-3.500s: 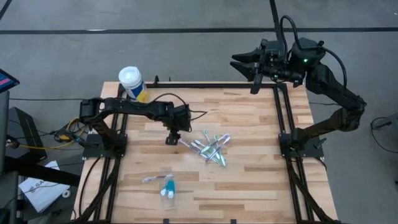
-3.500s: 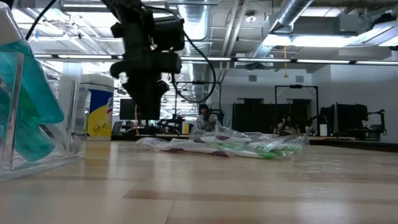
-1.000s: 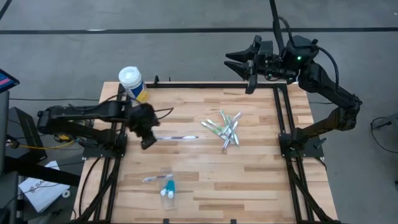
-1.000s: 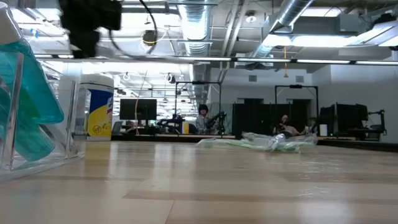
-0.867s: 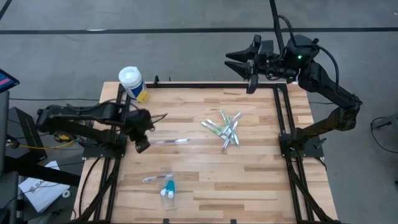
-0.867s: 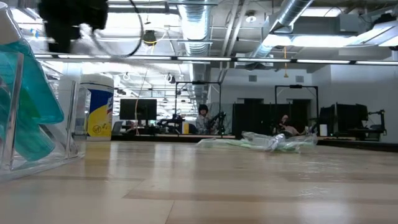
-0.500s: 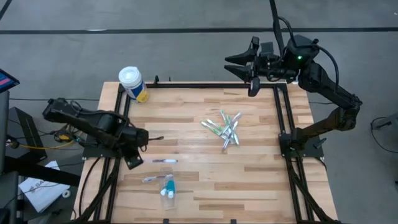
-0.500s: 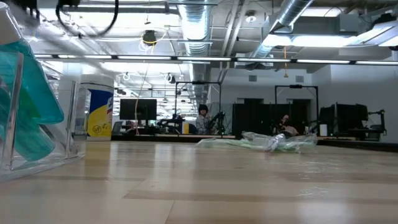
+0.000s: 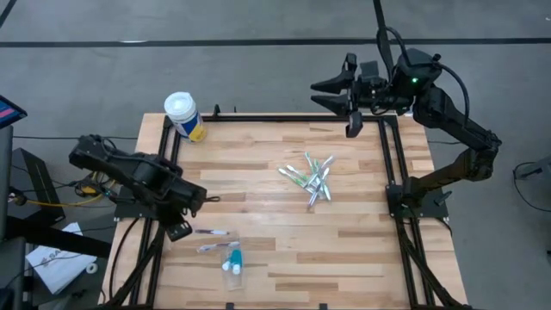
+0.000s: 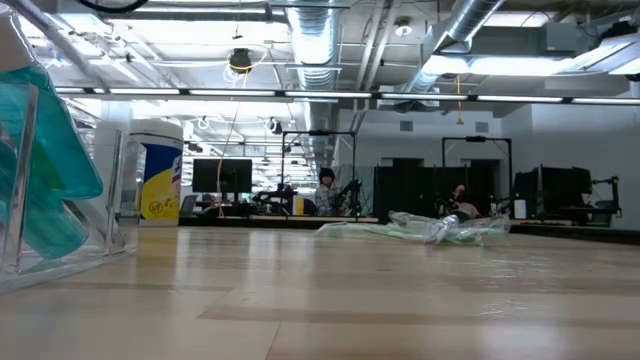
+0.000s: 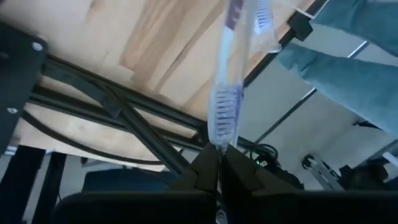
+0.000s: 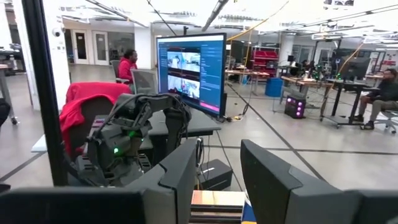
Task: Pick & Place toothbrushing station
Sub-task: Put the purple toothbrush into the transparent organizer
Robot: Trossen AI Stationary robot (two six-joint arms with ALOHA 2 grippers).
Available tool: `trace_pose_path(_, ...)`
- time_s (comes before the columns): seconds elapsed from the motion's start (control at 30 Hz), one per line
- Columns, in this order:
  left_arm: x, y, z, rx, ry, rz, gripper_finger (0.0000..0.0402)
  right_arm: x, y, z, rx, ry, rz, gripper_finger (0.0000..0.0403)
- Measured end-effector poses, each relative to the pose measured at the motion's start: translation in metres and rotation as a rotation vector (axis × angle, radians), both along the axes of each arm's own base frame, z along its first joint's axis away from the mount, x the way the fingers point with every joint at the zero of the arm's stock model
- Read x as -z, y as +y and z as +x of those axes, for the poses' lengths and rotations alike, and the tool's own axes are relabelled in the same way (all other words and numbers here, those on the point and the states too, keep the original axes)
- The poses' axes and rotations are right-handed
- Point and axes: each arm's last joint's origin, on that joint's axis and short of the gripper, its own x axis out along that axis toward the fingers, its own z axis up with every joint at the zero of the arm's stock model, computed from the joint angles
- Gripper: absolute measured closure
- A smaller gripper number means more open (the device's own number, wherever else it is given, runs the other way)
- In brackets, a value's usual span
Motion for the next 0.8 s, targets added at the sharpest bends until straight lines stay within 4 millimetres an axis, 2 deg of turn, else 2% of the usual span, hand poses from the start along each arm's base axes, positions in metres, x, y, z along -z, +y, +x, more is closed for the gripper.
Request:
trace_pose_path(0.6,0.028,-0.016,0.034,0.019,0.166,-0.026,0.0401,0.0,0.0,0.0,-0.016,0.001,-0.012,0.0285)
trace_pose_path(0.8,0.041,-0.011,0.052,0.01,0.193,-0.027,0.0401,0.0,0.001,0.0,-0.05,0.003,-0.014,0.0285)
